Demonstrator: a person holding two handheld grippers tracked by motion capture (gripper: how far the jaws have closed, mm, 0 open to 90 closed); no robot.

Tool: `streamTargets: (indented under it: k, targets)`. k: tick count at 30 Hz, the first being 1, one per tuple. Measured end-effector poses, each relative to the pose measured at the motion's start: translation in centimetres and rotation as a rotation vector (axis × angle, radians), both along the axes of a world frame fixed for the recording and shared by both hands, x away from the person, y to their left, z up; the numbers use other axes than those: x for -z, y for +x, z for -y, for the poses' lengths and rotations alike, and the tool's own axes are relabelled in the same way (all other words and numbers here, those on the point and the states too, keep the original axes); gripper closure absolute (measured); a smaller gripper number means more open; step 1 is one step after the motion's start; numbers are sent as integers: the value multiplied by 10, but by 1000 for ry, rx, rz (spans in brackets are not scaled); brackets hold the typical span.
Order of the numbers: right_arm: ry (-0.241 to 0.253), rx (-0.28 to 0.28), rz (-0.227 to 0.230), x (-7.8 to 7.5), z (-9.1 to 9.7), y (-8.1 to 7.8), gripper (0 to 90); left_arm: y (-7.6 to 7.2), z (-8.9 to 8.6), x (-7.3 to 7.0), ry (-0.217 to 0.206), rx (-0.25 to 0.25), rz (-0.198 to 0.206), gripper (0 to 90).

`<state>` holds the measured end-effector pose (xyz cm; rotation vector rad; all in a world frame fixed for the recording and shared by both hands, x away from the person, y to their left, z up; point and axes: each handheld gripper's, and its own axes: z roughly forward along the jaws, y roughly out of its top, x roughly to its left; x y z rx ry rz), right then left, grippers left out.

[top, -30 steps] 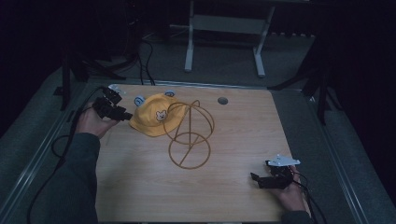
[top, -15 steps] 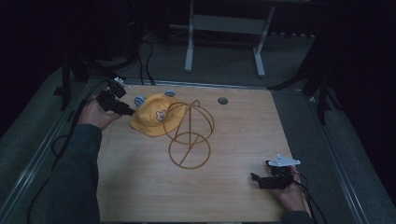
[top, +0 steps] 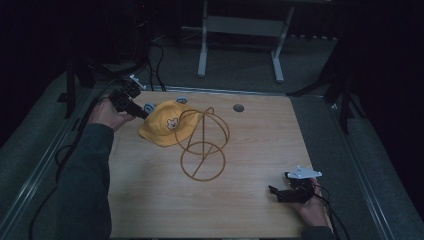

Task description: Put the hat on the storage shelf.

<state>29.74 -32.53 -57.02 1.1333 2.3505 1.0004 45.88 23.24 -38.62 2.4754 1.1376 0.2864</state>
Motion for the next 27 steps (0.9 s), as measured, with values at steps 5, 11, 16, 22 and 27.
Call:
streamTargets:
  k: [5, 11, 16, 22, 27]
  targets:
    - [1, 1, -1, 0, 0, 0, 123, 7, 8, -2, -4, 4, -12, 576]
    - [-2, -3, 2, 0, 0, 0, 123, 13, 18, -1, 29, 13, -12, 567]
    - [-2, -3, 2, 0, 0, 0, 123, 18, 26, -5, 53, 23, -8, 568]
    - [-2, -4, 2, 0, 0, 0, 123, 23, 31, -4, 57, 31, -1, 567]
    - [-3, -7, 3, 0, 0, 0, 123, 28, 38, 1, 62, 41, 3, 573]
